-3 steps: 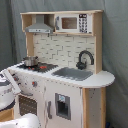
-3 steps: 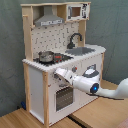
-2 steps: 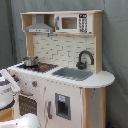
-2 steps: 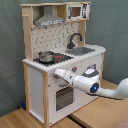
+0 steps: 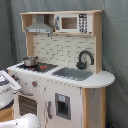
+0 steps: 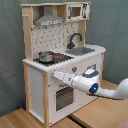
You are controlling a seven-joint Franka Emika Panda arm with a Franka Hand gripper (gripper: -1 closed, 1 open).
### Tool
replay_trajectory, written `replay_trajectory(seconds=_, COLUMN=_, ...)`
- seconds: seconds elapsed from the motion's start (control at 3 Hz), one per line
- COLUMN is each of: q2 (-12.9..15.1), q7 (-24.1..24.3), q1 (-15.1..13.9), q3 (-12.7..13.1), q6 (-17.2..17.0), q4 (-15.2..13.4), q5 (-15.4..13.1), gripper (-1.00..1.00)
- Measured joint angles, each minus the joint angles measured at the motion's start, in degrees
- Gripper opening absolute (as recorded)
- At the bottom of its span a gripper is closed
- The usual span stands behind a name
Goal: Play with the kitchen
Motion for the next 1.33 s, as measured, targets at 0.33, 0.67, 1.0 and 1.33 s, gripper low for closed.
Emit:
replay_trajectory(seconds=0.33, q2=0.0, q7=-6.4, q1=0.0, q3=0.0, q6=-0.7, q4=0.2, q5=0.0, gripper=-1.0)
replay_trajectory(seconds=0.67, q2=0.0, q7=-13.3, q1=0.0, q3=0.1, q6=-1.5, q4=0.6, q5=0.0, gripper=-1.0)
replay_trajectory(seconds=1.0, q2=0.0, q7=-20.0, q1=0.0, q3=0.1, q6=-2.6, q4=1.0, q5=0.0, gripper=-1.0)
replay_trajectory(seconds=1.33, q2=0.0, q7=-25.9, q1=0.0, q3=0.2, q6=-3.6, q4=1.4, q5=0.0, gripper=-1.0)
